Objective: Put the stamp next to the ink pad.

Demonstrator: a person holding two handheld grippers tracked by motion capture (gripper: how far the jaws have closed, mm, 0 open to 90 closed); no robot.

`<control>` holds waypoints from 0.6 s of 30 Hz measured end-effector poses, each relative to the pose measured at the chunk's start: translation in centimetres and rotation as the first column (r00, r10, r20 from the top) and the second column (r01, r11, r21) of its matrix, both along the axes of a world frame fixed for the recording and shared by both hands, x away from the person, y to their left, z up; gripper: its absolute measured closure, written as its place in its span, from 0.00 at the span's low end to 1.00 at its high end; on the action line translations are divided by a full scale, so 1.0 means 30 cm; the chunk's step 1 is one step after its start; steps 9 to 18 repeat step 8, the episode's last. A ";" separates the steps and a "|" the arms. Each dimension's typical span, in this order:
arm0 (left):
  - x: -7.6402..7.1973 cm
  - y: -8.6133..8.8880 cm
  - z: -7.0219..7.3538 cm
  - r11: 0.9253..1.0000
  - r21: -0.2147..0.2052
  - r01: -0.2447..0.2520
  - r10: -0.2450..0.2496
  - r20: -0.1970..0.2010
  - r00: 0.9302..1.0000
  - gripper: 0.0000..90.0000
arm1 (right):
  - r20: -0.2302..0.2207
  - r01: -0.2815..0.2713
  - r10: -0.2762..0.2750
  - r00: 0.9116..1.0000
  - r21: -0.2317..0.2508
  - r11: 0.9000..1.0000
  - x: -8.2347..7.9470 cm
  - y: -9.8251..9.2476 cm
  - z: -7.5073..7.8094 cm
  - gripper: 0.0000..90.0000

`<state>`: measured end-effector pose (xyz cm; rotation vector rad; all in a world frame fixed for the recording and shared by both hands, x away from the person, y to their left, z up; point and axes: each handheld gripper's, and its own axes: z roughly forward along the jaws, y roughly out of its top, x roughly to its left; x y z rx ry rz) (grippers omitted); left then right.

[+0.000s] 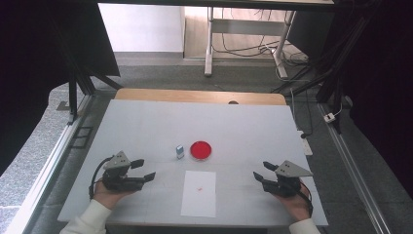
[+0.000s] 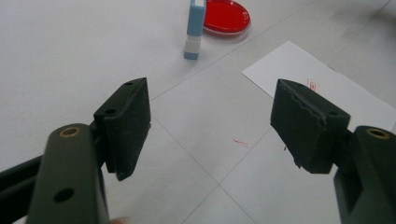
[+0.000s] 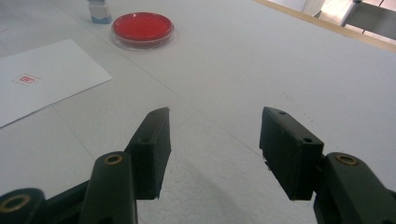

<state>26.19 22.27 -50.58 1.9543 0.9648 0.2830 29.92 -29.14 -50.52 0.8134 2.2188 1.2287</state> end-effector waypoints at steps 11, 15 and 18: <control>0.001 -0.001 -0.001 1.000 0.002 0.001 -0.001 -0.001 1.000 0.32 | -0.001 -0.001 0.001 1.000 -0.004 1.000 -0.001 0.001 0.000 0.48; 0.001 -0.001 -0.001 1.000 0.002 0.001 -0.001 -0.001 1.000 0.32 | -0.001 -0.001 0.001 1.000 -0.004 1.000 -0.001 0.001 0.000 0.48; 0.001 -0.001 -0.001 1.000 0.002 0.001 -0.001 -0.001 1.000 0.32 | -0.001 -0.001 0.001 1.000 -0.004 1.000 -0.001 0.001 0.000 0.48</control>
